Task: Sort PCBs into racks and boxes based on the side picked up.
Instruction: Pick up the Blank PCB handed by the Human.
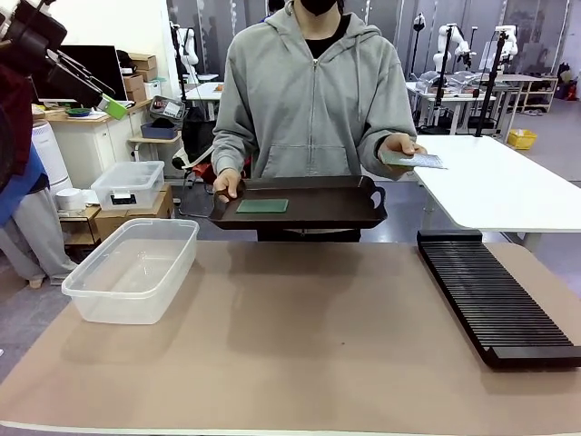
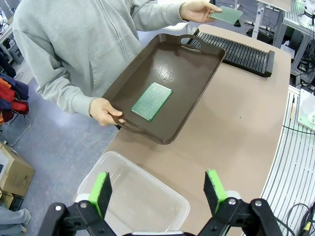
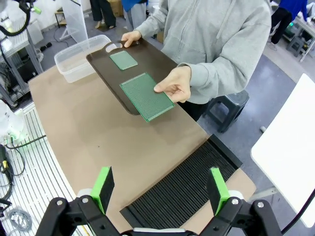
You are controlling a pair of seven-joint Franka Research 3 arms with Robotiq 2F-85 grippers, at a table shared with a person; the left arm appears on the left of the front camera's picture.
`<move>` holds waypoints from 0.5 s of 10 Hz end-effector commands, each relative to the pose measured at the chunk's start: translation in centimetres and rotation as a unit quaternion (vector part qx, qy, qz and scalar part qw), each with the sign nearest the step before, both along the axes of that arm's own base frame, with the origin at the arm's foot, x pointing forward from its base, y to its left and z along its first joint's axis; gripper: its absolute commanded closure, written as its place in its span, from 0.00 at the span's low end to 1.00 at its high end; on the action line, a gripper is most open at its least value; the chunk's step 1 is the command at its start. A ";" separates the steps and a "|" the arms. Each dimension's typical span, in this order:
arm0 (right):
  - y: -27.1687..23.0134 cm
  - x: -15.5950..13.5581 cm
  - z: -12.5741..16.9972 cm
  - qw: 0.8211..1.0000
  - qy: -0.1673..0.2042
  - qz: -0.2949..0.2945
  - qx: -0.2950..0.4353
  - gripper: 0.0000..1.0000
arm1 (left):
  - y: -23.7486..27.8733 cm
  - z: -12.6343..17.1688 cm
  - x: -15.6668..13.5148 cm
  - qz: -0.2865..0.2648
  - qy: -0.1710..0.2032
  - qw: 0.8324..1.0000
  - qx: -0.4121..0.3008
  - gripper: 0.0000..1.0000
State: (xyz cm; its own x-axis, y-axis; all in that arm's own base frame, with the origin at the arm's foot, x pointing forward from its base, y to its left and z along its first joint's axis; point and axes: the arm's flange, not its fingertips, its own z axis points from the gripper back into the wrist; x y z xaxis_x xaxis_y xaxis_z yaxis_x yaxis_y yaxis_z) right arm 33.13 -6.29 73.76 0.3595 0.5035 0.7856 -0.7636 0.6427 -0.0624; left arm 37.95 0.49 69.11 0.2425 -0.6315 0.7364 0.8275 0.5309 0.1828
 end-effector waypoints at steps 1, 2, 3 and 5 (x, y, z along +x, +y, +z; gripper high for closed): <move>0.4 1.9 0.3 0.993 0.074 -0.016 0.088 0.00 | 0.0 0.0 -0.1 -0.005 0.002 1.000 0.000 0.00; -0.2 3.6 0.2 0.983 0.128 -0.012 0.128 0.00 | 0.0 0.0 -0.1 -0.005 0.002 1.000 0.000 0.00; -0.6 5.3 -0.5 0.968 0.190 -0.021 0.164 0.00 | 0.0 0.0 -0.1 -0.005 0.002 1.000 0.000 0.00; -0.5 8.1 -3.9 0.932 0.283 -0.040 0.221 0.00 | 0.0 0.0 -0.1 -0.005 0.002 1.000 0.000 0.00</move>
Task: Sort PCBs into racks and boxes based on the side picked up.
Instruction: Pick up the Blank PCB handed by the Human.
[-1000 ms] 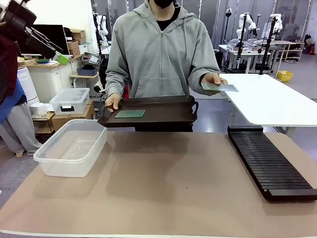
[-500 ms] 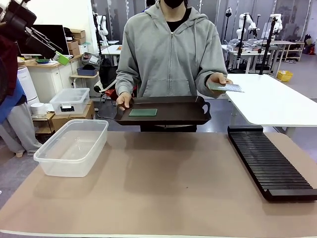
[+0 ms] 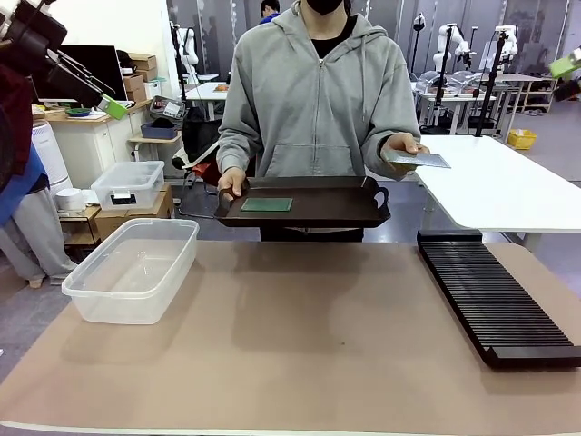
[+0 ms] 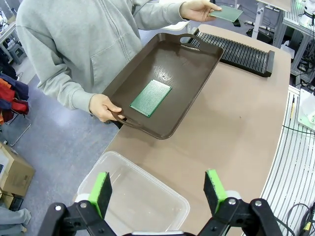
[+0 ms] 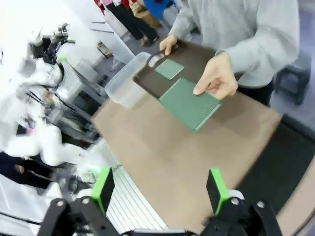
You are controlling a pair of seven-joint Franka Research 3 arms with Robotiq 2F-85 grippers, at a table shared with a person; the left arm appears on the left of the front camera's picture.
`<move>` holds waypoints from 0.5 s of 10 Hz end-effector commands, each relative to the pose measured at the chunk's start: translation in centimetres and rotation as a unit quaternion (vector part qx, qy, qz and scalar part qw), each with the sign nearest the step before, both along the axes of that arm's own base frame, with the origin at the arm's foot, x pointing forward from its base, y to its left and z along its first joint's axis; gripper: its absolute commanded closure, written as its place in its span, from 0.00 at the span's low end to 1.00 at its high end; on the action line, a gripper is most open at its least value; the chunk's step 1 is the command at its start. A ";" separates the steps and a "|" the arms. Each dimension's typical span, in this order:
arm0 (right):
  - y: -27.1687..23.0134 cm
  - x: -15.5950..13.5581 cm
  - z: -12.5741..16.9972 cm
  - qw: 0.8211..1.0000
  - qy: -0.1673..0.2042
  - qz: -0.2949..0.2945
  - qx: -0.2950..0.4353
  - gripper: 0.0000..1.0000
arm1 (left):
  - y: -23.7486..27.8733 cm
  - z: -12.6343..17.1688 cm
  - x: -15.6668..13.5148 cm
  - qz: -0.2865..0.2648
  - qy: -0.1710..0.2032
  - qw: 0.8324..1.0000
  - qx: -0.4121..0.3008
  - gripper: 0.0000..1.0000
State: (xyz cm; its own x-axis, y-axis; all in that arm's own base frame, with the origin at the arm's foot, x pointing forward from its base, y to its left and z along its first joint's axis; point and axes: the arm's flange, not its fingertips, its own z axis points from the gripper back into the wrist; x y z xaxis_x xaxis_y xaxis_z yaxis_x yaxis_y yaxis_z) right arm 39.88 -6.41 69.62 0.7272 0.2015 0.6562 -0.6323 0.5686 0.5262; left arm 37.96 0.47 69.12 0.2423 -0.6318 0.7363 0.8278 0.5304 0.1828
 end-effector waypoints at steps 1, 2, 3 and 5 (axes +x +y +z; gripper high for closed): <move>-0.1 3.3 -2.1 0.994 0.096 -0.025 0.051 0.00 | 0.0 0.0 -0.1 -0.004 0.002 1.000 0.000 0.00; 0.6 4.3 -4.4 0.988 0.129 -0.032 0.077 0.00 | 0.0 0.0 -0.1 -0.004 0.002 1.000 0.000 0.00; 1.0 4.8 -6.2 0.980 0.166 -0.033 0.103 0.00 | 0.0 0.0 -0.1 -0.004 0.002 1.000 0.000 0.00; 2.0 5.4 -9.9 0.969 0.210 -0.040 0.127 0.00 | 0.0 0.0 -0.1 -0.004 0.002 1.000 0.000 0.00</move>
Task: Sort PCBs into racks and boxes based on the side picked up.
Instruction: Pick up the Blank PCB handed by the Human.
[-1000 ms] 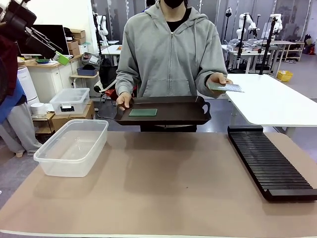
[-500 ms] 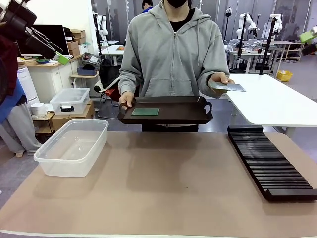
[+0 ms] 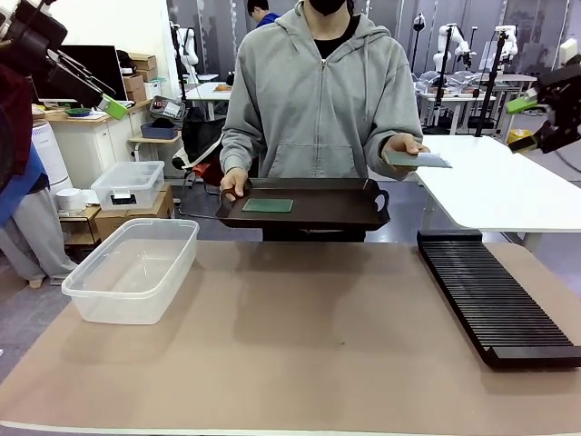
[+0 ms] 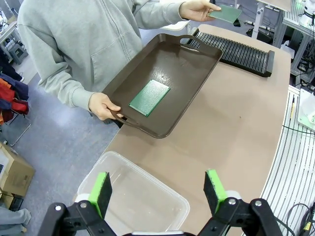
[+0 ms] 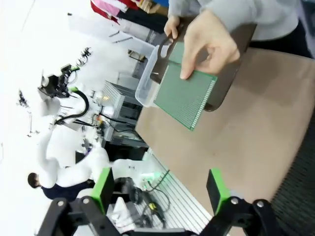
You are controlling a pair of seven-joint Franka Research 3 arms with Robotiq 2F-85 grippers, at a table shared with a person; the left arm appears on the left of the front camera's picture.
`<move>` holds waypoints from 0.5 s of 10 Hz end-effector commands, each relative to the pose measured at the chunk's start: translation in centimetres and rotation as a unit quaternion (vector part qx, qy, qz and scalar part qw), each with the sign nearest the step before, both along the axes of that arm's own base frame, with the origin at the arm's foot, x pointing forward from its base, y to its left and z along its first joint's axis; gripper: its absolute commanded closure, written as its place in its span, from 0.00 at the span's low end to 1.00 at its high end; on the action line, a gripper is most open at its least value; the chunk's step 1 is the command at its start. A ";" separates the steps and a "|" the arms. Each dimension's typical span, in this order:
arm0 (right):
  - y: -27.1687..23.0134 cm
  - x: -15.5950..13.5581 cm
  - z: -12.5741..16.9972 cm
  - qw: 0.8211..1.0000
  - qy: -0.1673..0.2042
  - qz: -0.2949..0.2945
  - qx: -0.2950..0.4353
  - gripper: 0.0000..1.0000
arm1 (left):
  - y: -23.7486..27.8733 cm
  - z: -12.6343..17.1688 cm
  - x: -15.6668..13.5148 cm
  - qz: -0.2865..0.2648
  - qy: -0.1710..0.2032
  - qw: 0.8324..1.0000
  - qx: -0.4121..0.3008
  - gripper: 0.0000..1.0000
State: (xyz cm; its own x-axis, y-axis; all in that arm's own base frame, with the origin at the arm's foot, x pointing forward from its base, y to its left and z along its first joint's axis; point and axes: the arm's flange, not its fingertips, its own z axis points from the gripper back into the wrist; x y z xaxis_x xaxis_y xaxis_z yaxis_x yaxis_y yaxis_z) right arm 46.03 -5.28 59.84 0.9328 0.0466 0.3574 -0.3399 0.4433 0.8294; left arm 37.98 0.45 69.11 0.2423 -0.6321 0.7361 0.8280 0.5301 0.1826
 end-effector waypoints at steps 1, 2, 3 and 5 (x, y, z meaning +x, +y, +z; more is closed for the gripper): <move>1.6 -0.3 -1.7 0.999 0.032 -0.018 0.028 0.00 | 0.0 0.0 -0.1 -0.004 0.002 1.000 0.000 0.00; 2.1 0.1 -2.8 0.999 0.034 -0.022 0.026 0.00 | 0.0 0.0 -0.1 -0.004 0.002 1.000 0.000 0.00; 2.5 0.1 -3.0 1.000 0.015 -0.011 0.021 0.00 | 0.0 0.0 -0.1 -0.004 0.002 1.000 0.000 0.00; 1.4 0.1 -2.7 0.999 0.031 -0.003 0.016 0.00 | 0.0 0.0 -0.1 -0.004 0.002 1.000 0.000 0.00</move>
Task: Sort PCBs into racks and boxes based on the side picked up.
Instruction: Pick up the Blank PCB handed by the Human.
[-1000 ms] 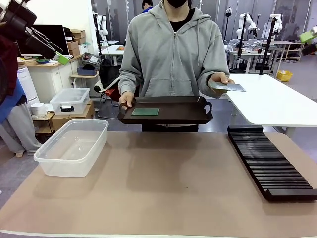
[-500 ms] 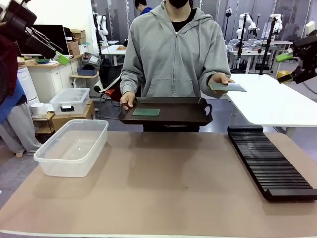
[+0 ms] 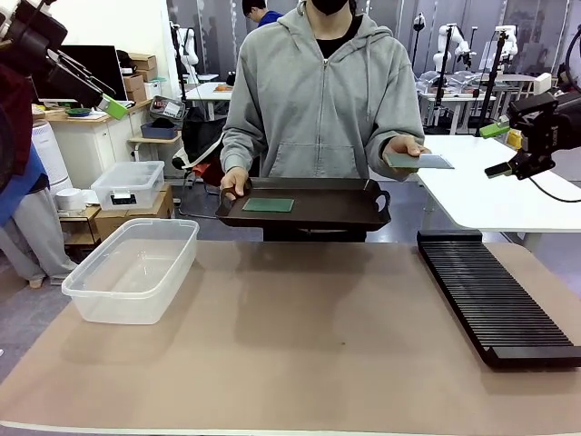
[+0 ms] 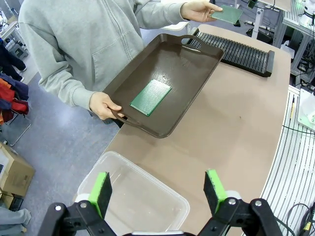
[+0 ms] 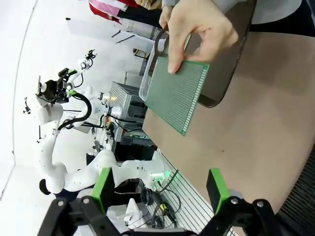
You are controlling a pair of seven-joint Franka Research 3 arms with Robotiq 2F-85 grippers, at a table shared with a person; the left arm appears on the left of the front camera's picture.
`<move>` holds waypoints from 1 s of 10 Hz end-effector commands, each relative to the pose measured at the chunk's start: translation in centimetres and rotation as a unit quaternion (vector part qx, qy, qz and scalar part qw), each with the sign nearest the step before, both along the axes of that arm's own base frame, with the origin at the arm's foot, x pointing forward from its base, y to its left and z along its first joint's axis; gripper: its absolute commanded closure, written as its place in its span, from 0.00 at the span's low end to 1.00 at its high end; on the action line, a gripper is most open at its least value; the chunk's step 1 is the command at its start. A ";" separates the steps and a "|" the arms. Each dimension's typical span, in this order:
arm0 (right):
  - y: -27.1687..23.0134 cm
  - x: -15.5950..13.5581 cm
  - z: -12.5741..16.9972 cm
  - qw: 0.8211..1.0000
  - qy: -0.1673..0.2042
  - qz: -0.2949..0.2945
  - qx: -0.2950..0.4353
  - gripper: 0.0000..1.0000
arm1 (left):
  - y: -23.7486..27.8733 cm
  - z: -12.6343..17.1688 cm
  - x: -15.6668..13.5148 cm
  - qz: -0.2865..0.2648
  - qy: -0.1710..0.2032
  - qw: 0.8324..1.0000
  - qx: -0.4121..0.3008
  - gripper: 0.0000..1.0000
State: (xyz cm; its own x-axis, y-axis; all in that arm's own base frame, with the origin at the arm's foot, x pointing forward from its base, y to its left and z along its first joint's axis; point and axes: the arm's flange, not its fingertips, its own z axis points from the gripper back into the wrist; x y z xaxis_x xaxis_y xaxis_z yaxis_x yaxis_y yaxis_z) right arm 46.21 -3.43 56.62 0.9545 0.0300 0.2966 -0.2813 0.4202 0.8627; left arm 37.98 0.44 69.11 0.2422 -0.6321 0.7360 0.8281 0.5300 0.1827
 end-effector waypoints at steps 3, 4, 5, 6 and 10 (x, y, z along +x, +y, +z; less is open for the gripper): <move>-0.1 1.5 -0.9 0.998 0.051 0.008 0.030 0.00 | 0.0 0.0 -0.1 -0.004 0.002 1.000 0.000 0.00; 0.1 3.0 -1.8 0.996 0.063 0.021 0.052 0.00 | 0.0 0.0 -0.1 -0.004 0.002 1.000 0.000 0.00; 0.3 4.3 -2.6 0.995 0.076 0.015 0.069 0.00 | 0.0 0.0 -0.1 -0.004 0.002 1.000 0.000 0.00; 0.5 5.4 -3.2 0.993 0.082 0.023 0.077 0.00 | 0.0 0.0 -0.1 -0.004 0.002 1.000 0.000 0.00; 1.5 9.3 -4.4 0.985 0.079 0.075 0.137 0.00 | 0.0 0.0 -0.1 -0.004 0.002 1.000 0.000 0.00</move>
State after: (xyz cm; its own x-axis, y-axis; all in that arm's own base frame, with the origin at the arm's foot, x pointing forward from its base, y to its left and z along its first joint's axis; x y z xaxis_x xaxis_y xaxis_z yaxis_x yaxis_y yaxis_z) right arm 54.55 -1.57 51.65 0.9831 0.0933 0.1578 -0.1722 0.1741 0.9696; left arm 37.98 0.44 69.12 0.2421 -0.6321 0.7360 0.8280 0.5300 0.1828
